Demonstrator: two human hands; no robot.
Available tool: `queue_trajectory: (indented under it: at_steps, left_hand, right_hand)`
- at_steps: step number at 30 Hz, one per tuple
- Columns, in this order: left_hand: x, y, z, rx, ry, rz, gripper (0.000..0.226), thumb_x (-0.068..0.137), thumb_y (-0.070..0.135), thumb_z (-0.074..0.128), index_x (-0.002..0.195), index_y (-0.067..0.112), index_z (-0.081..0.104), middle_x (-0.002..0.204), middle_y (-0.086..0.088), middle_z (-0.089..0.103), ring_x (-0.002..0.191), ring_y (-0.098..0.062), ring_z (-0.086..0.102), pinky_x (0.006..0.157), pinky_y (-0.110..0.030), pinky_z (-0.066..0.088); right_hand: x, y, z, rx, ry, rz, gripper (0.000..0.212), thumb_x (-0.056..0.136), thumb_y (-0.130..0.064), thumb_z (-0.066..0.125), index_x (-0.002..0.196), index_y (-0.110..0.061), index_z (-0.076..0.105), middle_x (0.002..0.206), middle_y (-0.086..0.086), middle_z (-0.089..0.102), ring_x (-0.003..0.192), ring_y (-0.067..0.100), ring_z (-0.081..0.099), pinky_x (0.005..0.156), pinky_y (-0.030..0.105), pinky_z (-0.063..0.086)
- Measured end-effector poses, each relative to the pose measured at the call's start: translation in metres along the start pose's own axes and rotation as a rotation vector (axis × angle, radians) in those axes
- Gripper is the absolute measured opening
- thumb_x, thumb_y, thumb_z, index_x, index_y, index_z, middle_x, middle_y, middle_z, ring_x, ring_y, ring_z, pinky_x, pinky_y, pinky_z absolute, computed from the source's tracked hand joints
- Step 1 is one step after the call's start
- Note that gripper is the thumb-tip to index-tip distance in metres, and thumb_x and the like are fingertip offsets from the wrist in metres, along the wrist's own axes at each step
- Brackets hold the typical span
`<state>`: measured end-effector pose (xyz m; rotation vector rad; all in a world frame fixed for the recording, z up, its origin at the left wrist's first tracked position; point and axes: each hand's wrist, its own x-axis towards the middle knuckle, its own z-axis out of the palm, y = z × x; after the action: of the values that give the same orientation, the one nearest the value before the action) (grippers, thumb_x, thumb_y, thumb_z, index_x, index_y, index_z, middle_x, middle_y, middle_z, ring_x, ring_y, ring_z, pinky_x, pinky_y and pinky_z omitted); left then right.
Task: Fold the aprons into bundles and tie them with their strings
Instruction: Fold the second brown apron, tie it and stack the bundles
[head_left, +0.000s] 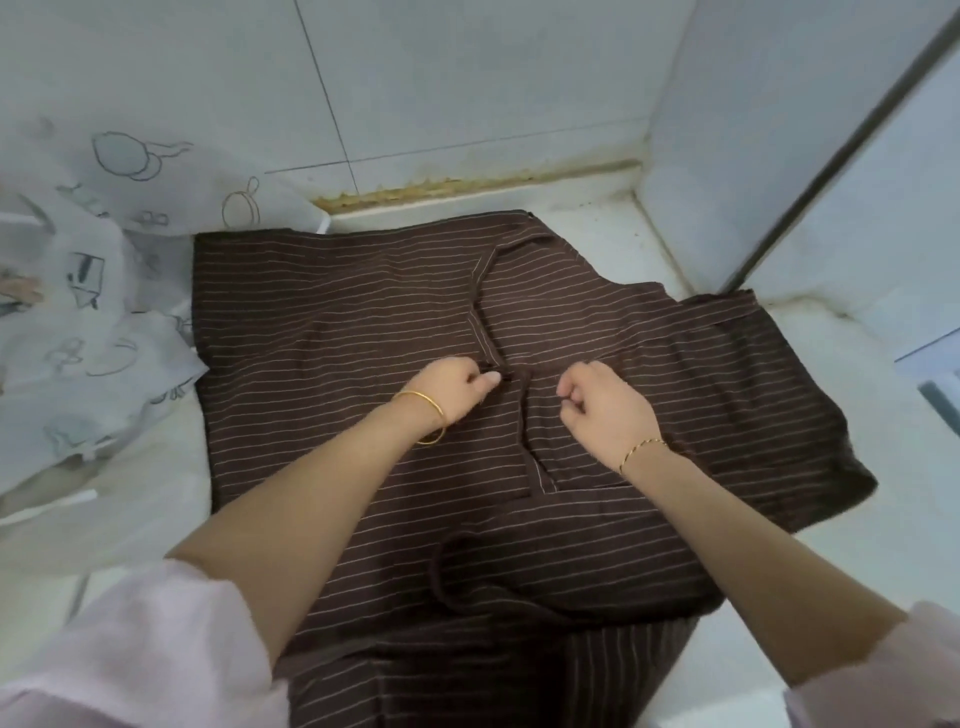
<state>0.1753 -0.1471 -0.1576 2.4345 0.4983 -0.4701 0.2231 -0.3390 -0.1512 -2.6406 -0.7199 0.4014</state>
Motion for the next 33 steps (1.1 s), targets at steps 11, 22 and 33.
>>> queue_trajectory:
  at_steps: [11,22,33]
  left_hand:
    - [-0.071,0.023,0.03,0.202,-0.706,-0.135,0.054,0.084,0.043,0.066,0.123,0.008,0.054,0.118,-0.007,0.058,0.099,-0.018,0.057,0.082,-0.027,0.051]
    - [-0.164,0.008,0.064,0.281,0.146,-0.189,0.051,0.082,0.035,0.068,0.122,0.012,0.046,0.126,-0.012,0.044,0.116,-0.03,0.046,0.099,-0.041,0.043]
    - [-0.225,0.016,0.104,0.293,-0.016,-0.039,0.025,0.088,0.04,0.057,0.109,0.028,0.062,0.116,-0.001,0.05,0.113,-0.023,0.042,0.1,-0.043,0.04]
  right_hand:
    - [-0.071,0.019,0.006,-0.362,-0.264,-0.288,0.036,0.083,-0.037,0.066,0.11,-0.022,0.048,0.119,-0.003,0.045,0.113,0.018,0.041,0.094,0.034,0.039]
    - [-0.162,-0.001,0.013,-0.128,-0.188,-0.414,0.029,0.088,-0.051,0.052,0.097,-0.024,0.059,0.103,-0.006,0.054,0.1,0.013,0.047,0.09,0.032,0.043]
    - [-0.217,0.015,0.0,-0.059,-0.356,-0.444,0.021,0.082,-0.003,0.057,0.088,-0.023,0.059,0.097,-0.005,0.053,0.093,0.015,0.051,0.081,0.025,0.044]
